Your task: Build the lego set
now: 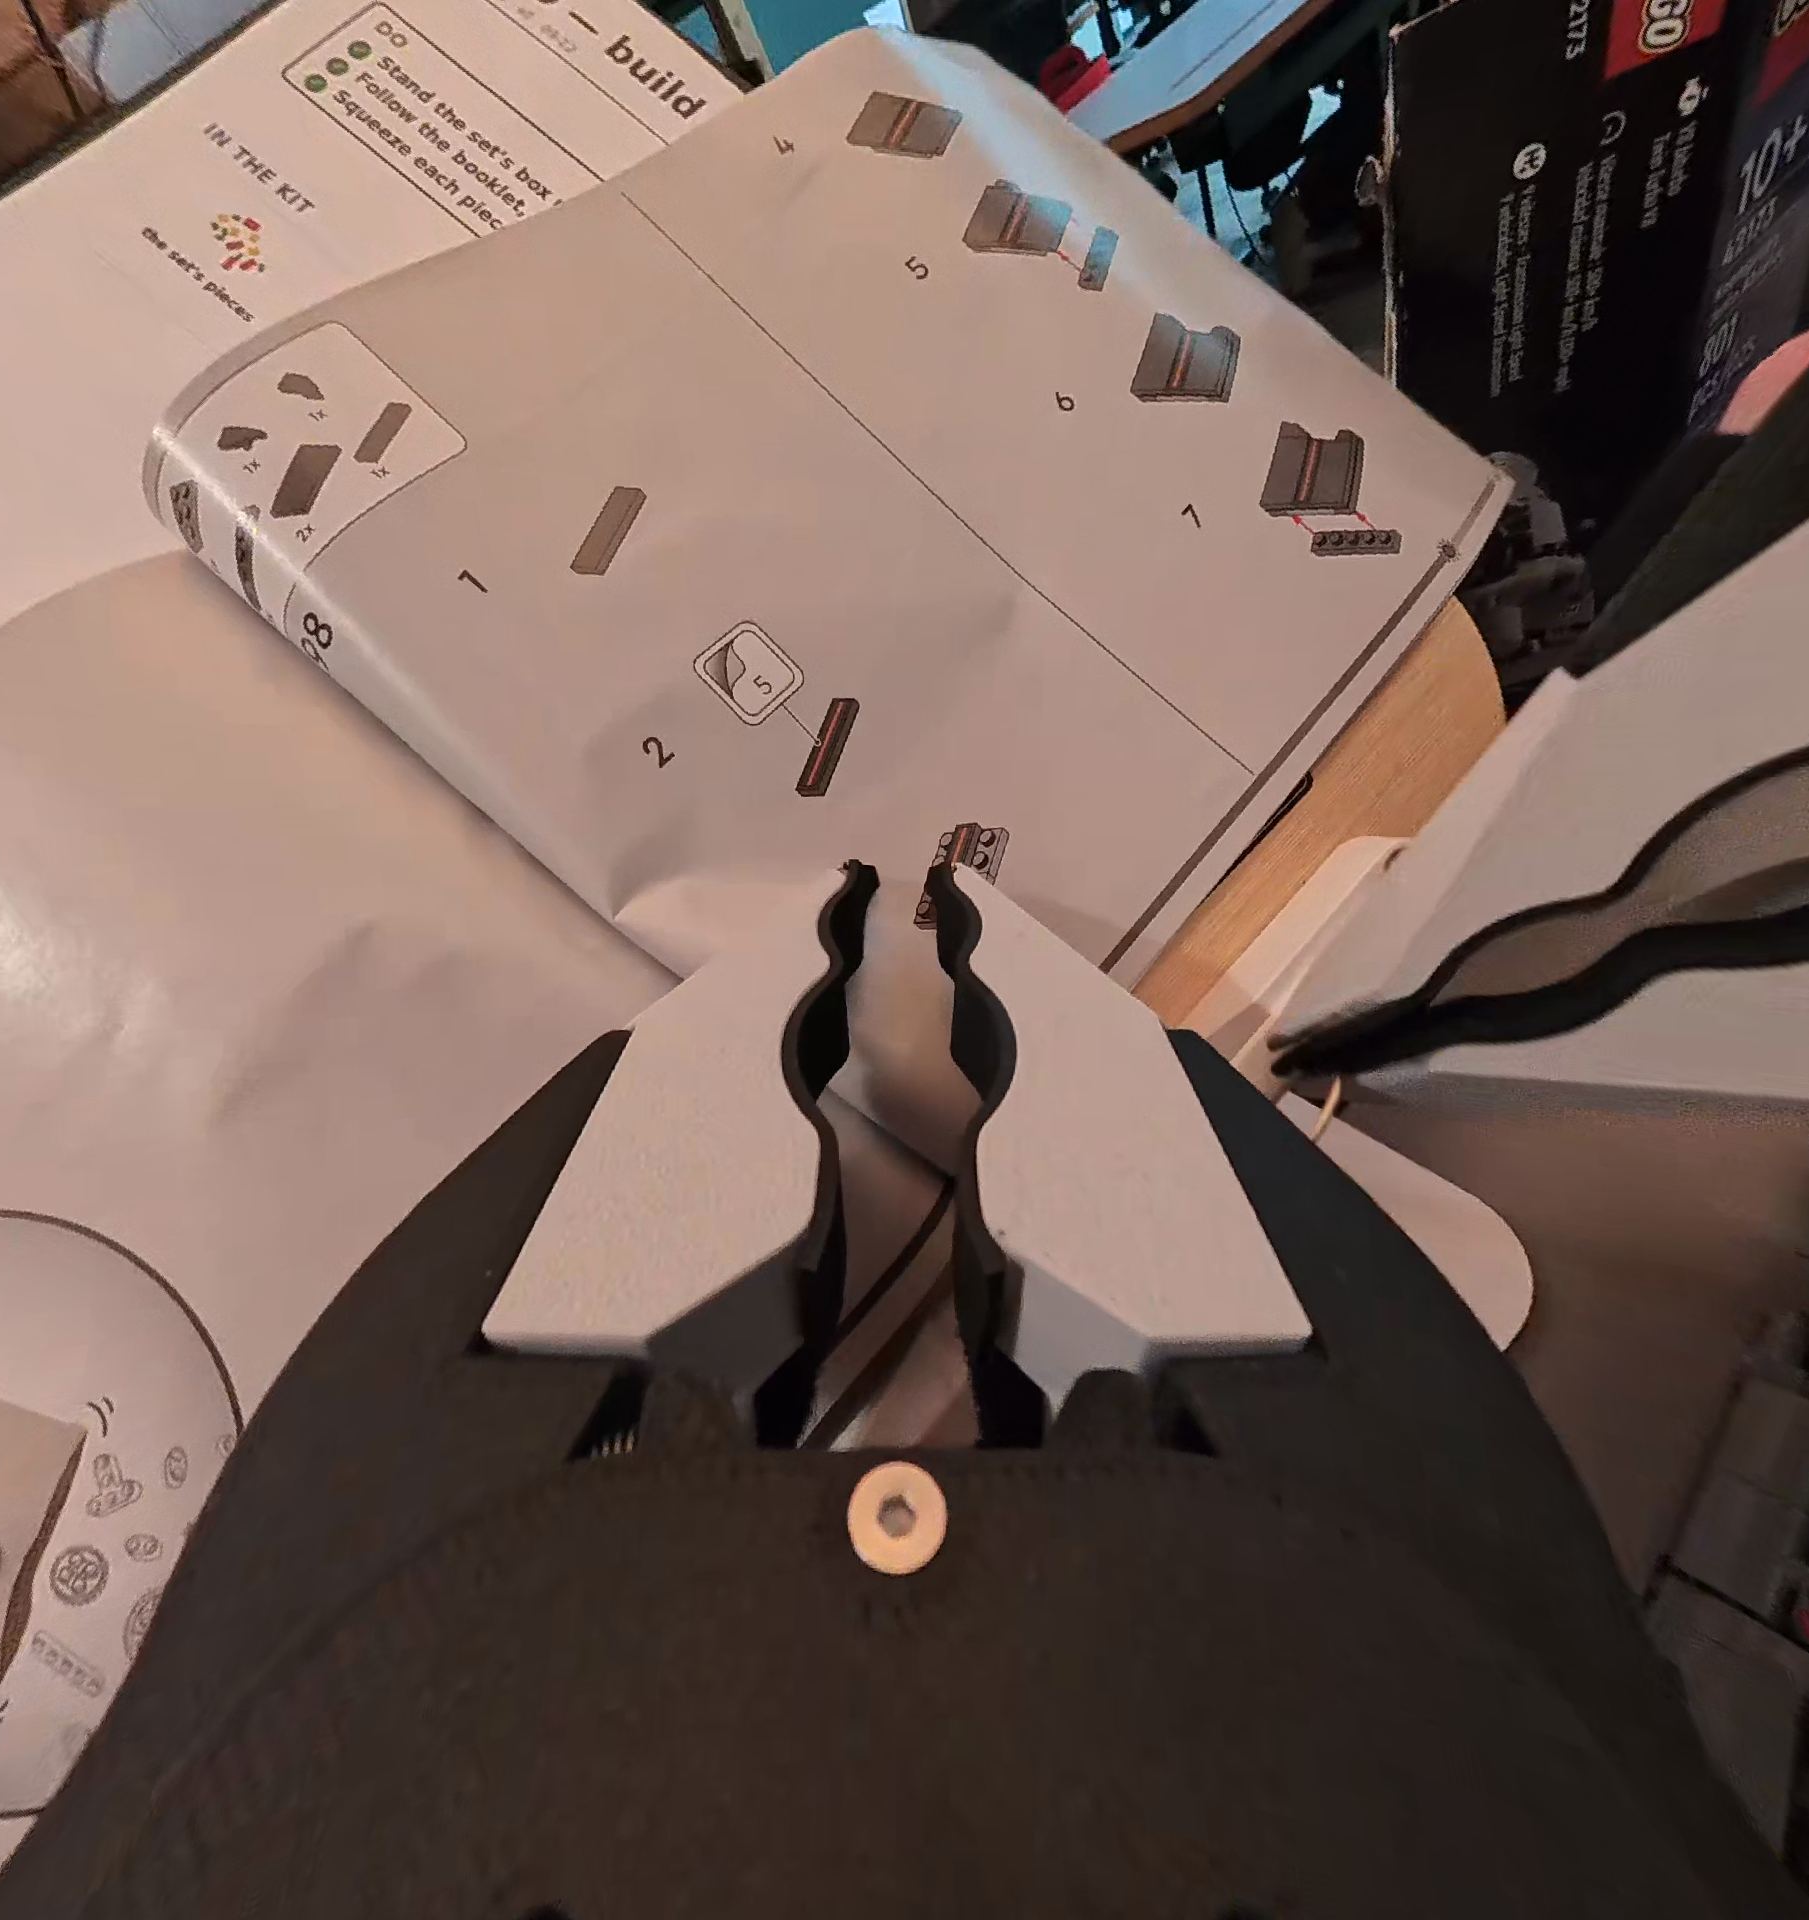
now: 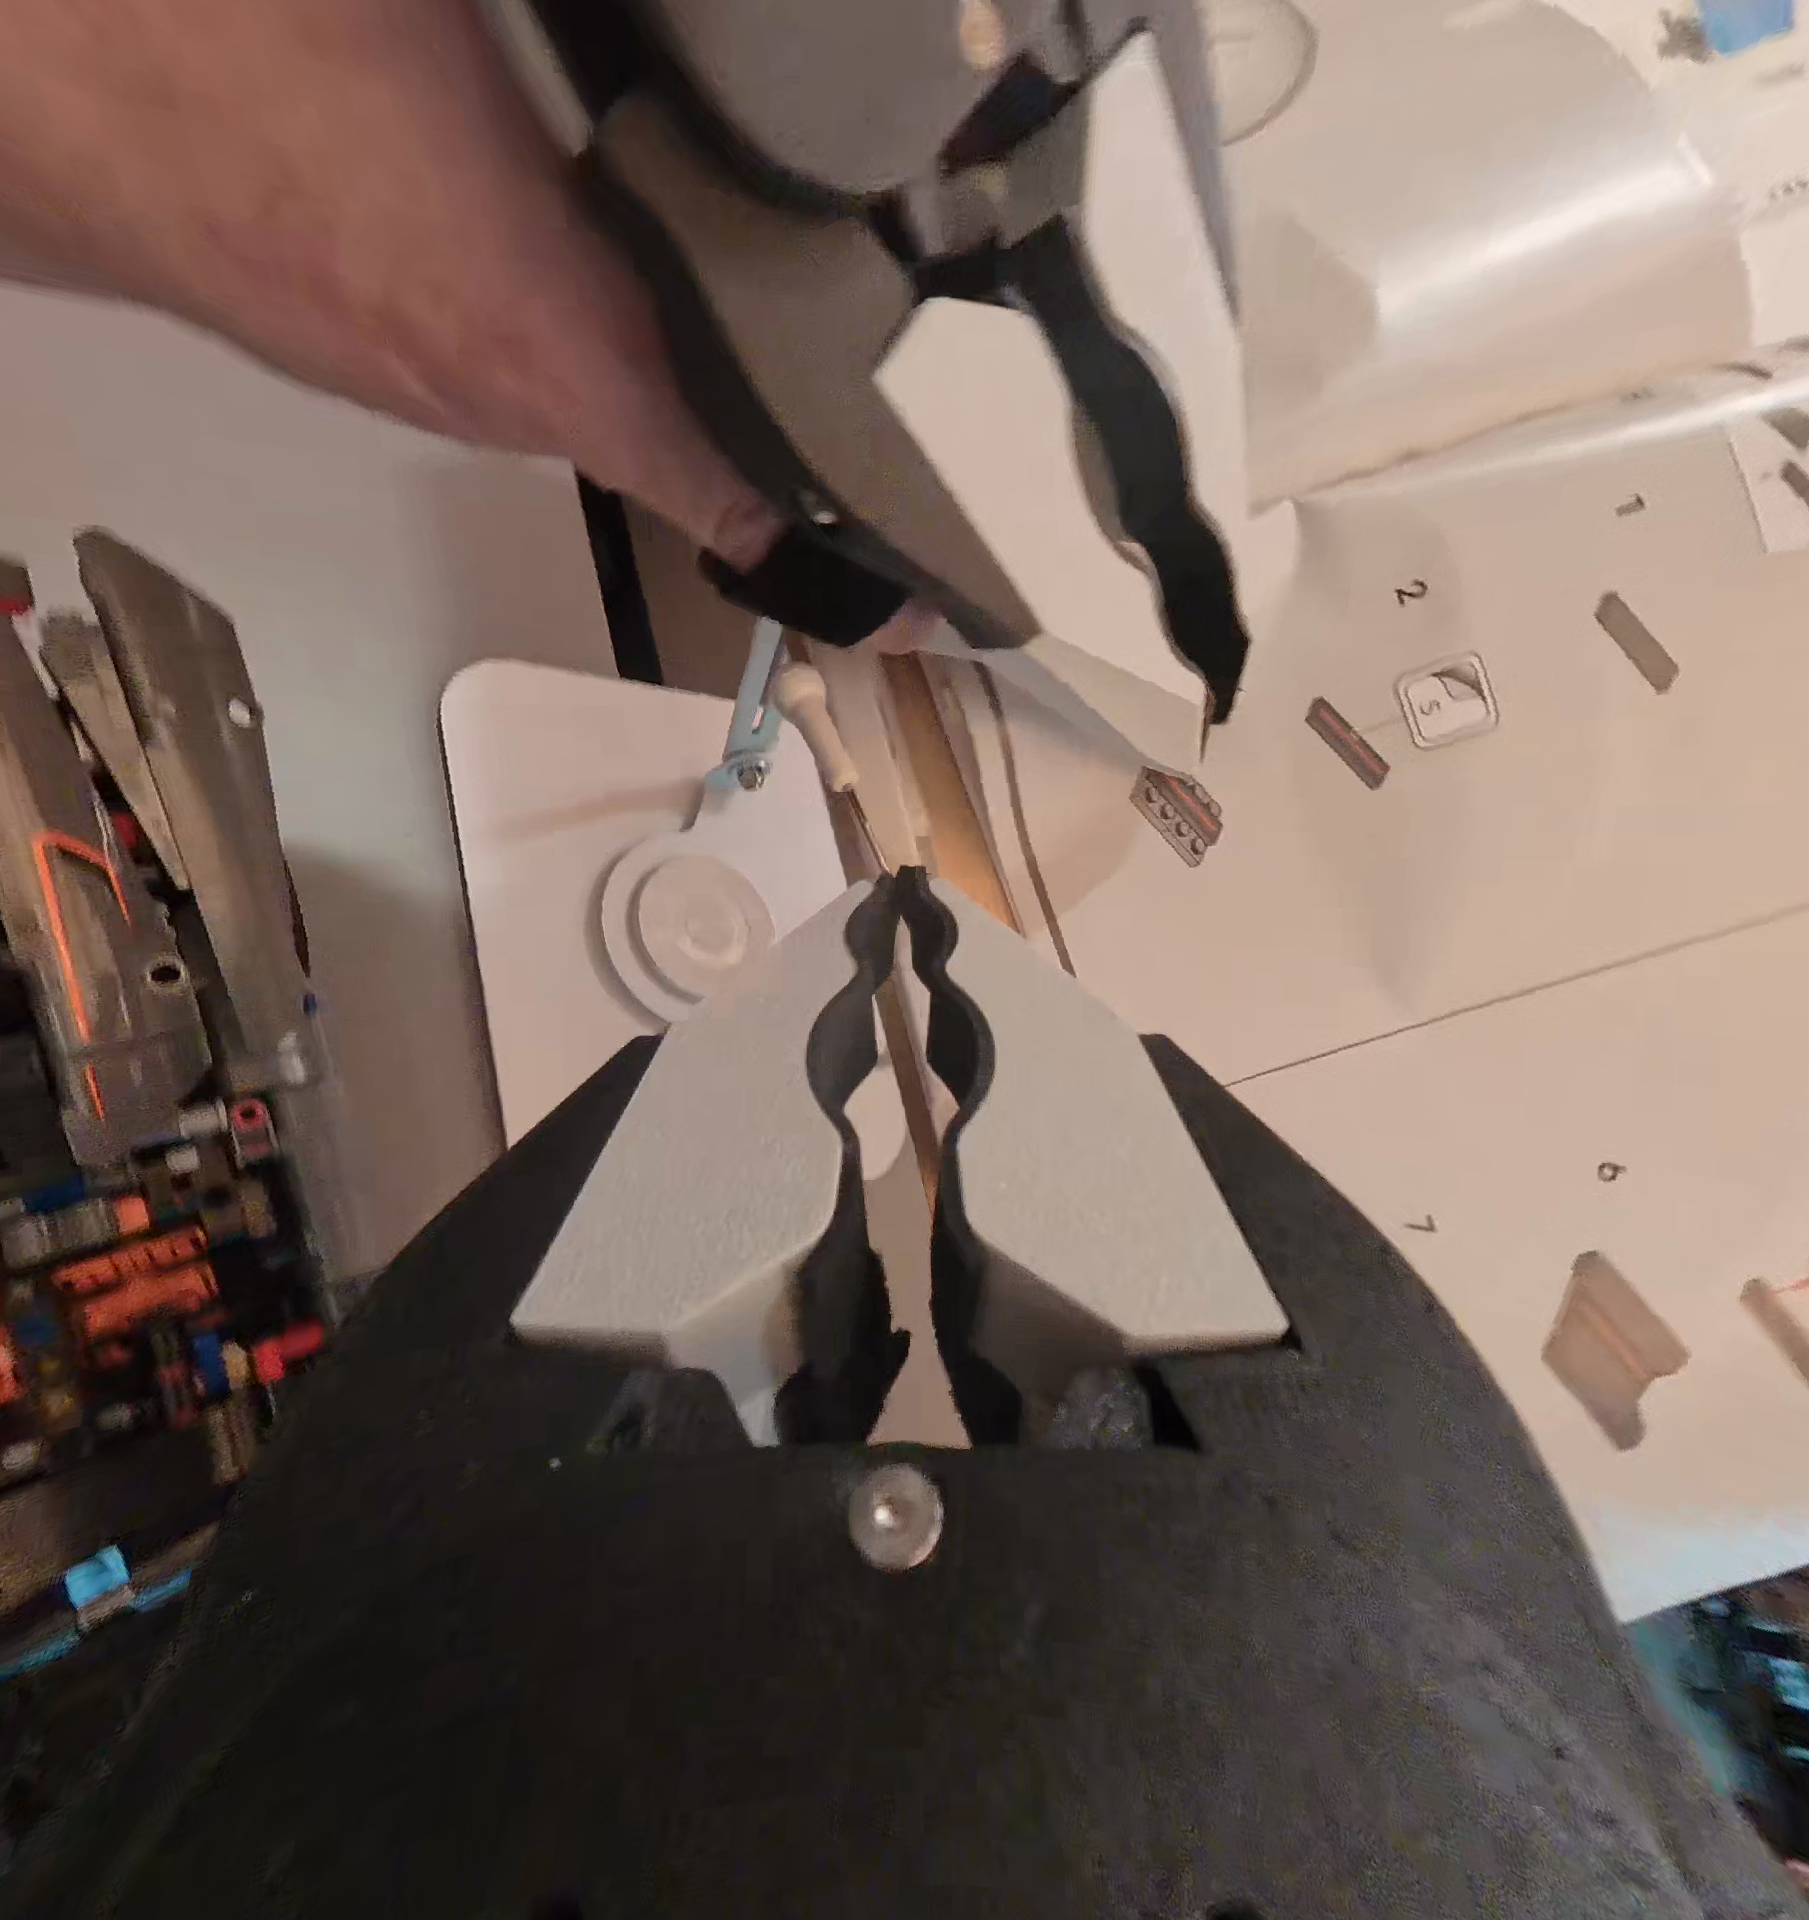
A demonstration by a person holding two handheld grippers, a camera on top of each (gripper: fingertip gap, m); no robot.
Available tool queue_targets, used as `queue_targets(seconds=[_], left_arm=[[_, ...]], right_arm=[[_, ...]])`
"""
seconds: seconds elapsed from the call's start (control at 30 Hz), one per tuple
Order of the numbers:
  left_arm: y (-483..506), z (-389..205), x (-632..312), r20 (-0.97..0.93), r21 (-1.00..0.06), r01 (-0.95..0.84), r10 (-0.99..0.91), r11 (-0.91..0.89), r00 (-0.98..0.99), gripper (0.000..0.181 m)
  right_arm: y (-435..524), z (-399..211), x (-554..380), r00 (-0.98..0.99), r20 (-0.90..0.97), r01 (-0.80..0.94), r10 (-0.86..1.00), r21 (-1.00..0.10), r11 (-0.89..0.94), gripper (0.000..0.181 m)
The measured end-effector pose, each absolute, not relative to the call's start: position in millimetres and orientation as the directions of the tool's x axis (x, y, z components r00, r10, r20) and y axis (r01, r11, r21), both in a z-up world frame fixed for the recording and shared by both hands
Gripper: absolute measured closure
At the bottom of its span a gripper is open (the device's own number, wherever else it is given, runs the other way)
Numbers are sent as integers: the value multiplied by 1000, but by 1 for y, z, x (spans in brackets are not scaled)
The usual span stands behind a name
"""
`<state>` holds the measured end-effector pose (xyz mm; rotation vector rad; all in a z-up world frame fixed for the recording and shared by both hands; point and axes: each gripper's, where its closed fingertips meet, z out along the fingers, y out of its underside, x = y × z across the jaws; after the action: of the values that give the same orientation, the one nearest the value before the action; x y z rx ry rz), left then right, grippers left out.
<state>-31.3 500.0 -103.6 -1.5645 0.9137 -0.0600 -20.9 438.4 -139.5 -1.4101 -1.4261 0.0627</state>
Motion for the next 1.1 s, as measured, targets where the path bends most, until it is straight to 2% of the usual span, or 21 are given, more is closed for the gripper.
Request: queue_targets(seconds=[0.13, 0.33, 0.43, 0.57, 0.77, 0.83, 0.9, 0.97, 1.0, 1.1], left_arm=[[501, -104, -33, -453, -856, -514, -573, 65, 683, 179], [499, -102, -33, -405, -881, -470, -595, 51, 694, 181], [501, -106, -35, -428, -869, -493, -583, 53, 691, 180], [501, -107, -34, -418, -873, -485, -588, 50, 692, 178], [499, -108, -33, -420, -873, -486, -588, 51, 692, 175], [496, -108, -31, -441, -861, -505, -577, 57, 687, 173], [489, -104, -29, -469, -850, -522, -562, 76, 681, 171], [480, -92, -29, -491, -846, -524, -531, 101, 691, 155], [476, -82, -30, -506, -844, -522, -505, 121, 700, 144], [455, -49, -31, -549, -829, -515, -492, 217, 676, 140]], right_arm=[[450, -126, -16, 443, 441, 545, 780, -824, 157, 181], [466, -124, -10, 571, 293, 426, 767, -904, 29, 181], [478, -116, 7, 661, 173, 305, 730, -951, -50, 181], [483, -116, 33, 714, 3, 153, 700, -977, -151, 180], [481, -118, 42, 721, -144, 17, 678, -974, -224, 179], [479, -118, 45, 732, -111, 49, 672, -976, -214, 176], [475, -113, 50, 742, -39, 107, 669, -979, -176, 159], [470, -110, 54, 742, 8, 155, 670, -975, -160, 142], [469, -108, 57, 747, 33, 178, 664, -972, -152, 142], [466, -98, 67, 766, 90, 215, 637, -969, -123, 142]])
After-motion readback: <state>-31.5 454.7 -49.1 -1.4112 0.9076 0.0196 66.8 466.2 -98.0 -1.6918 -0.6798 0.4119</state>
